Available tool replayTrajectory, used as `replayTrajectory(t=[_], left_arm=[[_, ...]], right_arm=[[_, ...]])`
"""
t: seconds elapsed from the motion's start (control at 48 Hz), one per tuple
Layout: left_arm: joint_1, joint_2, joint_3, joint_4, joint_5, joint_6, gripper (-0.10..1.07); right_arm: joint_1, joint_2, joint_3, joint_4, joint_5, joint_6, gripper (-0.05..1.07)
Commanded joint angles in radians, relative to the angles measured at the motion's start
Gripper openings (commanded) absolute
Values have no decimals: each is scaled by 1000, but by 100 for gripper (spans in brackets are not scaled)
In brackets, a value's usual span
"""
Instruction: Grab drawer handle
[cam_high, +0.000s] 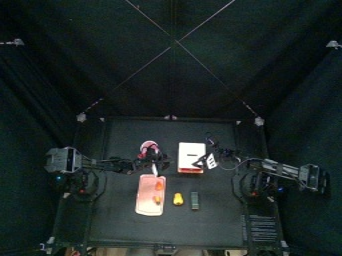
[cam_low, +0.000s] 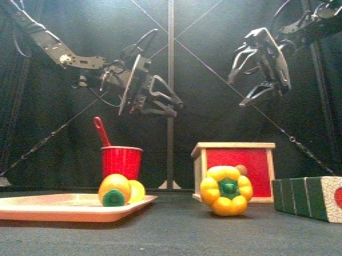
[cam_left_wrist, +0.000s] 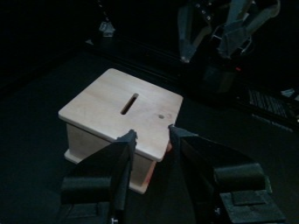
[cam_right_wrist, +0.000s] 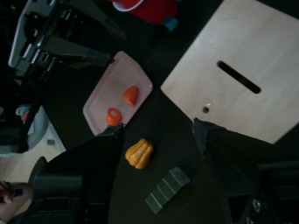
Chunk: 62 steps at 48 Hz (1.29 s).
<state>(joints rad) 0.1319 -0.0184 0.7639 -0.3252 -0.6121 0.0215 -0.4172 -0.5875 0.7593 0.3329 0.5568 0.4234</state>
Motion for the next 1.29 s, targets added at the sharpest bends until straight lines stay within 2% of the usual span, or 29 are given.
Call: replayTrajectory(t=[0.0, 0.208, 0.417, 0.542, 0.688, 0.854, 1.021, 1.167, 1.271], left_arm=[[5, -5, -23, 2, -6, 2, 76], [5, 2, -26, 0, -5, 2, 76], [17, 20, -77, -2, 43, 0, 76], [41, 51, -141, -2, 129, 2, 76], [71, 89, -212, -3, 176, 0, 71], [91, 132, -270, -3, 224, 0, 56], [95, 167, -314, -3, 270, 0, 42], [100, 202, -356, -3, 305, 0, 33], [107, 230, -383, -3, 330, 0, 28]], right_arm=[[-23, -15, -63, -95, 107, 71, 94], [5, -20, -84, -359, 229, 316, 94], [192, -80, 5, -609, 190, 618, 94], [308, -106, 87, -790, 132, 876, 94], [431, -98, 158, -1000, 114, 1150, 94], [574, -35, 206, -1227, 129, 1471, 94], [699, 71, 212, -1390, 206, 1738, 94], [775, 156, 201, -1466, 290, 1881, 94], [782, 207, 198, -1474, 305, 1916, 94]])
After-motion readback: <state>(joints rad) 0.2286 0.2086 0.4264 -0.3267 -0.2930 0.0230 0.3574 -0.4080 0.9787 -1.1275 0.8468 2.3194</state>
